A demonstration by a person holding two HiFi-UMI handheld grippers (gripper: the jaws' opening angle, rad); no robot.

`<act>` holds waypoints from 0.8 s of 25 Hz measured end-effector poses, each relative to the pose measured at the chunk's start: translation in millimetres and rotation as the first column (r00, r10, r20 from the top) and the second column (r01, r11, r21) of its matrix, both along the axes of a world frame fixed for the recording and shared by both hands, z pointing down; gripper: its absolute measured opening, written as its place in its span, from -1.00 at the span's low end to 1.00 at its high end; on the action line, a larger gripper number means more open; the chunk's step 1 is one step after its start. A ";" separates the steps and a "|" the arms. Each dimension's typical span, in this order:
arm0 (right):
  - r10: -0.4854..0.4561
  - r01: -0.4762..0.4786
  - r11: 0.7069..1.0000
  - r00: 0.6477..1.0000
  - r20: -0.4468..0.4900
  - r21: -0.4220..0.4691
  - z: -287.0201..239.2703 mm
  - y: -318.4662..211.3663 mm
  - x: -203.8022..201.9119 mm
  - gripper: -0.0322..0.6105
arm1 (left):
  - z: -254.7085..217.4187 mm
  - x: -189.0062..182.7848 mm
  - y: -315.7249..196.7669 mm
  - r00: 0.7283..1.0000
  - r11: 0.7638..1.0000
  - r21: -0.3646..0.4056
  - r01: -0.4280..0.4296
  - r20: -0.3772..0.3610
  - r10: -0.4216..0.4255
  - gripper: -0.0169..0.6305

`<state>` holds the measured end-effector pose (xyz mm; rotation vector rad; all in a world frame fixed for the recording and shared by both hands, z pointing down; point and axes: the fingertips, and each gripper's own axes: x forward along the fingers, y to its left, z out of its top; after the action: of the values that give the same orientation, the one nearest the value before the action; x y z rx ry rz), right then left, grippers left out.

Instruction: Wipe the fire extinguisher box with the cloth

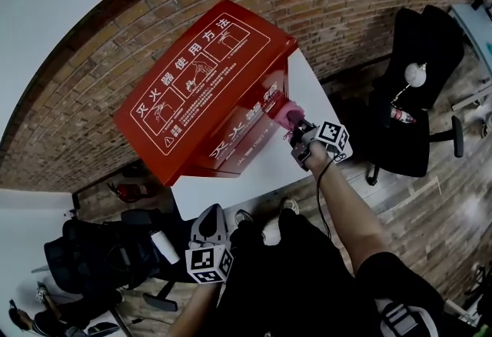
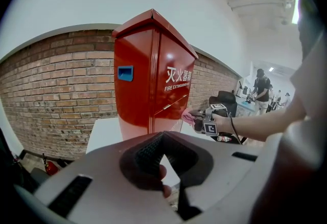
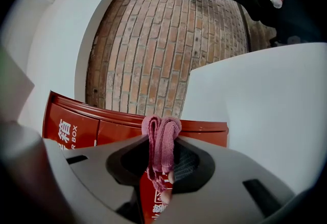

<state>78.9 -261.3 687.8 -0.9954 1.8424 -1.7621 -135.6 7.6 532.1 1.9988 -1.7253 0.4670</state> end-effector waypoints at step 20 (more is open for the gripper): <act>0.005 -0.018 0.993 0.994 -0.113 -0.118 79.8 -0.7 0.9 -0.56 | 12.9 -2.3 8.3 1.000 0.999 -0.016 0.029 0.008 -0.029 -0.86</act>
<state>79.8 -261.9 767.6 -1.1710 1.8115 -1.8626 -137.9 15.9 545.0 1.9602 -1.7473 0.4786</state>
